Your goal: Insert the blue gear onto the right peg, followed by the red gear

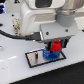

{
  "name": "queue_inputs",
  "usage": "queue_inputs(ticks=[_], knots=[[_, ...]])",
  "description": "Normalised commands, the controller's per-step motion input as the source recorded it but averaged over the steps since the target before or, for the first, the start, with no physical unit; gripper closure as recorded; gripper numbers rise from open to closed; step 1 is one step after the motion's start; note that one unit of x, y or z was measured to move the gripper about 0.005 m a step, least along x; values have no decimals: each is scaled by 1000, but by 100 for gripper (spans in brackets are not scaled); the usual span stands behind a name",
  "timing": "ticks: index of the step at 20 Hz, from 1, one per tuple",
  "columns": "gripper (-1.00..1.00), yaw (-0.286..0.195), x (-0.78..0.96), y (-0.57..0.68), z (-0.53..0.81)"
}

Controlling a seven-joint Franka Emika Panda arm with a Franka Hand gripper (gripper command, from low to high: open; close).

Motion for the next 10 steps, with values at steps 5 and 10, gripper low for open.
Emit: queue_inputs(ticks=[5, 10], knots=[[100, 0, 30, -46, 251], [100, 0, 24, -81, 198]])
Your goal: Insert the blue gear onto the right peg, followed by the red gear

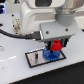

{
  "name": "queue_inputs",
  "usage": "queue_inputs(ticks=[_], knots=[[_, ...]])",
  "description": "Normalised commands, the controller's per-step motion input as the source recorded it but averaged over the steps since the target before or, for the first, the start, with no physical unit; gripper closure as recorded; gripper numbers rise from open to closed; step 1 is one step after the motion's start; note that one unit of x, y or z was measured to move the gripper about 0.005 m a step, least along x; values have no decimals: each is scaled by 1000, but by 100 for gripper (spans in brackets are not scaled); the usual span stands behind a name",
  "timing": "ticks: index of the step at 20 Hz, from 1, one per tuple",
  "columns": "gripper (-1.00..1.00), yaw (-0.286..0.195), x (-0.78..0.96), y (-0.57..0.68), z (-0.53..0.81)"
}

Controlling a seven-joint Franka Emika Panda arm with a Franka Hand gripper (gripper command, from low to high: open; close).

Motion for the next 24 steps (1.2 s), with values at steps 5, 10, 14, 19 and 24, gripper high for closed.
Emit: queue_inputs(ticks=[5, 10, 14, 19, 24], knots=[[100, 0, 156, -88, 12], [100, 0, 191, -135, -109], [100, 0, 185, -140, -174], [100, 0, 118, -48, 130], [100, 0, 13, -181, 190]])
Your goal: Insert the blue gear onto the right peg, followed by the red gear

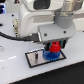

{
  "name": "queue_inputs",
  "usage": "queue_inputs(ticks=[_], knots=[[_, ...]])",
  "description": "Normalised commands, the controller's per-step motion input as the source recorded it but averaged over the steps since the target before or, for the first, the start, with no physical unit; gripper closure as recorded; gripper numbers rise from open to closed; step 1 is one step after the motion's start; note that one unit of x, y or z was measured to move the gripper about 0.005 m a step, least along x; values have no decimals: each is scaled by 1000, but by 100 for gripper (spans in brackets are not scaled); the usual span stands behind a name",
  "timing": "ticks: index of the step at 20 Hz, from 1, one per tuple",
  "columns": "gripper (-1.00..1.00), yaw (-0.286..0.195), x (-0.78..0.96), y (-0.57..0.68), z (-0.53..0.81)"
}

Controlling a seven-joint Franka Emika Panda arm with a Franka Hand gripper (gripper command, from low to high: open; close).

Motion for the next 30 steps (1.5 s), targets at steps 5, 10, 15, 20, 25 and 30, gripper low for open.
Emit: queue_inputs(ticks=[5, 10, 15, 20, 25, 30], knots=[[100, 0, 120, -114, 43], [100, 0, 218, -116, -81], [100, 0, 183, -115, -186], [100, 0, 226, 47, 36], [100, 0, 263, 55, -12], [100, 0, 185, -54, 50]])
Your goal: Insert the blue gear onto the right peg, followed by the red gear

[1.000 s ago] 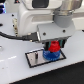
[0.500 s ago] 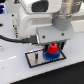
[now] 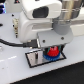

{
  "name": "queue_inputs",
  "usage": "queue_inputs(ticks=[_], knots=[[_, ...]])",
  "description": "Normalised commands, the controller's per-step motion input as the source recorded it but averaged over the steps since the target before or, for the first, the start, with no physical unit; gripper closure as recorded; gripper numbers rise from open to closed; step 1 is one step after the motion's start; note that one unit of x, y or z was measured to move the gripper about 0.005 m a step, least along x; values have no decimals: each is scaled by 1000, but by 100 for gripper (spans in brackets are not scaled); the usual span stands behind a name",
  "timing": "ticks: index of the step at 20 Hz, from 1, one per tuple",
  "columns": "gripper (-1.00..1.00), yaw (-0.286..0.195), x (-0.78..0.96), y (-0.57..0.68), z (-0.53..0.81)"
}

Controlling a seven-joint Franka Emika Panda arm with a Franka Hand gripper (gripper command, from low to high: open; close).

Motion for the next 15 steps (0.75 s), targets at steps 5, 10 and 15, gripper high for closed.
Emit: queue_inputs(ticks=[5, 10, 15], knots=[[-100, 0, 52, -40, -18], [-100, 0, 9, -90, 13], [-100, 0, -3, 43, 447]])
